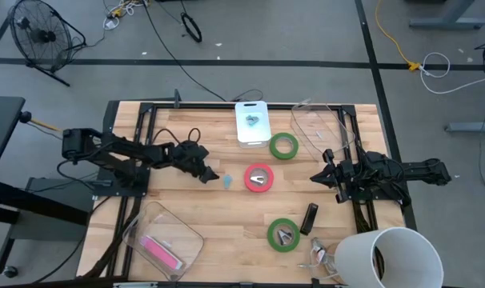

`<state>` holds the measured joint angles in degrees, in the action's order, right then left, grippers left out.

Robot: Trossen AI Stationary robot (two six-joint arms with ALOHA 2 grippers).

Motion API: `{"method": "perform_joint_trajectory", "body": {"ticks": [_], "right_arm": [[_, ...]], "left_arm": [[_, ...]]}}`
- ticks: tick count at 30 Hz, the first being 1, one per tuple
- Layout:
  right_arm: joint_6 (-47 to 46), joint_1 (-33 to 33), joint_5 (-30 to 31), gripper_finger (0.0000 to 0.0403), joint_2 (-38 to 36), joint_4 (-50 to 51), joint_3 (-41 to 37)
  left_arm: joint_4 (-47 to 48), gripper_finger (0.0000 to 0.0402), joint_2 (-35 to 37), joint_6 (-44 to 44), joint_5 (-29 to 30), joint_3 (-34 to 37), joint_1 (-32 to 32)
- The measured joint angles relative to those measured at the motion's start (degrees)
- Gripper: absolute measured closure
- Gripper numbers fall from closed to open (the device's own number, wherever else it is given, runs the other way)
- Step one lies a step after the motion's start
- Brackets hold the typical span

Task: Pick and place Stapler, Stapler remover, tape
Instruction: Put the gray staple remover into the white bin

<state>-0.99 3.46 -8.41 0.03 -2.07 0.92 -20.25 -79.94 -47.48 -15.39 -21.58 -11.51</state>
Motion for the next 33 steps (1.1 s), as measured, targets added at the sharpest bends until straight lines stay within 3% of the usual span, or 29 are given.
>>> {"method": "perform_joint_trajectory", "body": {"ticks": [15, 23, 33], "right_arm": [[0.01, 0.0, -0.01, 0.0383, 0.0, -0.01, -0.02], [0.02, 0.0, 0.01, 0.0383, 0.0, 0.0, 0.01], [0.0, 0.0, 0.01, 0.0383, -0.01, 0.0, -0.01]], "left_arm": [[5.45, 0.0179, -1.09, 1.65, 4.17, -4.77, 1.16], [5.27, 0.0179, -5.83, 0.74, 3.12, -7.1, 1.18], [5.07, 0.0179, -6.15, 0.1, 2.03, -8.62, 1.37]]}}
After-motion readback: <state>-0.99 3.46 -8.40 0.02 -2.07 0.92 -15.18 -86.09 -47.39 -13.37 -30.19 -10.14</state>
